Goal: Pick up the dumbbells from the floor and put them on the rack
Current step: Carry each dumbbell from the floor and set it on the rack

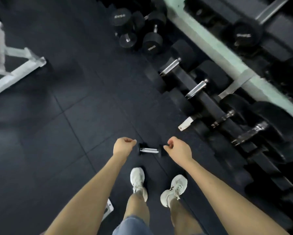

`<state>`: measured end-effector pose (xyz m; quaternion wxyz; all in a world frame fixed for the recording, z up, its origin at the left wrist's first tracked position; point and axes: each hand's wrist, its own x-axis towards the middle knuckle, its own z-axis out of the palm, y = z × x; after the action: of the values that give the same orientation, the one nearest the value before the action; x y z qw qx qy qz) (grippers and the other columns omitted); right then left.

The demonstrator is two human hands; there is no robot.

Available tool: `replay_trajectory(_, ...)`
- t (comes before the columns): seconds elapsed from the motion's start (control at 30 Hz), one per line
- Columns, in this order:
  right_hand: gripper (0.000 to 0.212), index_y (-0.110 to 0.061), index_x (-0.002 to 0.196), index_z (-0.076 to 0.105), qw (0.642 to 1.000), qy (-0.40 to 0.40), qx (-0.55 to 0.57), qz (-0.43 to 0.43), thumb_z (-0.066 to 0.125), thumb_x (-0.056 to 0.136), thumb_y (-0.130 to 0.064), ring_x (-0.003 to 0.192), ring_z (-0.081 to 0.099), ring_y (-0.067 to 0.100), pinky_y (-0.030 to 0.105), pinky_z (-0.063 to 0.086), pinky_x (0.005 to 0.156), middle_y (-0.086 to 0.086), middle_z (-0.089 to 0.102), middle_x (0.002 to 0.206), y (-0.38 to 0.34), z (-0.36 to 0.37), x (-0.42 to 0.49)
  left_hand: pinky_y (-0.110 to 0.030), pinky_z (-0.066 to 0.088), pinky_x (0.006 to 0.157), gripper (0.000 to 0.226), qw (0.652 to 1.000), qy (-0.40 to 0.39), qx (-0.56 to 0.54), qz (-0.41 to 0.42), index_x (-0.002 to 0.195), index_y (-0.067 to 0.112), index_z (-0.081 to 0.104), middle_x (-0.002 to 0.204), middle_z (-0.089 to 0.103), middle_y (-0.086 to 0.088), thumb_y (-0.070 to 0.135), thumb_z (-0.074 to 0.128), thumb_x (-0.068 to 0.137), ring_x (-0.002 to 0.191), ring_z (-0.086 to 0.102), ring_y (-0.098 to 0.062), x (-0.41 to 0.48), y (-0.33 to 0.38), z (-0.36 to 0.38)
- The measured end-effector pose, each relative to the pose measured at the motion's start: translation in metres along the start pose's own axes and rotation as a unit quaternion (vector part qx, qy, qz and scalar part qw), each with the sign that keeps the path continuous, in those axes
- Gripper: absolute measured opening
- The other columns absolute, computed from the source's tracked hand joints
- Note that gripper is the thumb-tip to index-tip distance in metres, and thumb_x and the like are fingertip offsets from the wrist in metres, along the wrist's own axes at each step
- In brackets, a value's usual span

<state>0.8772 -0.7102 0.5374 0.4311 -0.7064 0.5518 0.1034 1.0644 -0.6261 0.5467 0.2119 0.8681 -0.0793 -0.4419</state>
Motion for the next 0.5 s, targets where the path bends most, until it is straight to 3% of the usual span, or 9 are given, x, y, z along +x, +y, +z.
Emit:
replay_trajectory(0.07,0.028,-0.011,0.108,0.059,0.999,-0.017,-0.029,0.004,0.060,0.089,-0.031,0.104,0.061,0.025,0.034,0.045,0.084,0.005,0.067,0.107,-0.002,0.028,0.013,-0.033,0.049,0.072,0.015,0.999,-0.009,-0.021,-0.029,0.086,0.011,0.067,0.068,0.061,-0.003,0.025,0.067,0.083,0.071,0.056,-0.021,0.016,-0.029,-0.005)
replay_trajectory(0.17,0.029,-0.012,0.109,0.058,0.997,-0.039,-0.067,0.024,0.060,0.089,-0.033,0.103,0.061,0.025,0.033,0.045,0.084,0.004,0.067,0.108,-0.002,0.070,0.035,-0.029,0.044,0.071,0.013,0.996,-0.022,-0.051,-0.072,0.075,0.016,0.063,0.071,0.062,-0.002,0.026,0.067,0.082,0.073,0.057,-0.020,0.048,-0.072,-0.007)
replay_trajectory(0.37,0.038,-0.015,0.117,0.056,0.986,-0.070,-0.140,0.061,0.061,0.088,-0.038,0.107,0.060,0.023,0.033,0.047,0.086,0.002,0.064,0.116,0.021,0.168,0.100,-0.039,0.054,0.080,0.025,0.981,-0.058,-0.100,-0.155,0.062,0.017,0.058,0.069,0.064,-0.004,0.026,0.064,0.084,0.072,0.060,-0.023,0.137,-0.151,0.016)
replay_trajectory(0.5,0.042,-0.015,0.121,0.053,0.982,-0.076,-0.156,0.070,0.061,0.088,-0.039,0.113,0.056,0.024,0.035,0.046,0.091,0.003,0.062,0.122,0.051,0.228,0.156,-0.037,0.051,0.070,0.026,0.957,-0.082,-0.153,-0.231,0.063,0.013,0.053,0.067,0.057,-0.009,0.020,0.061,0.086,0.065,0.054,-0.025,0.200,-0.197,0.062)
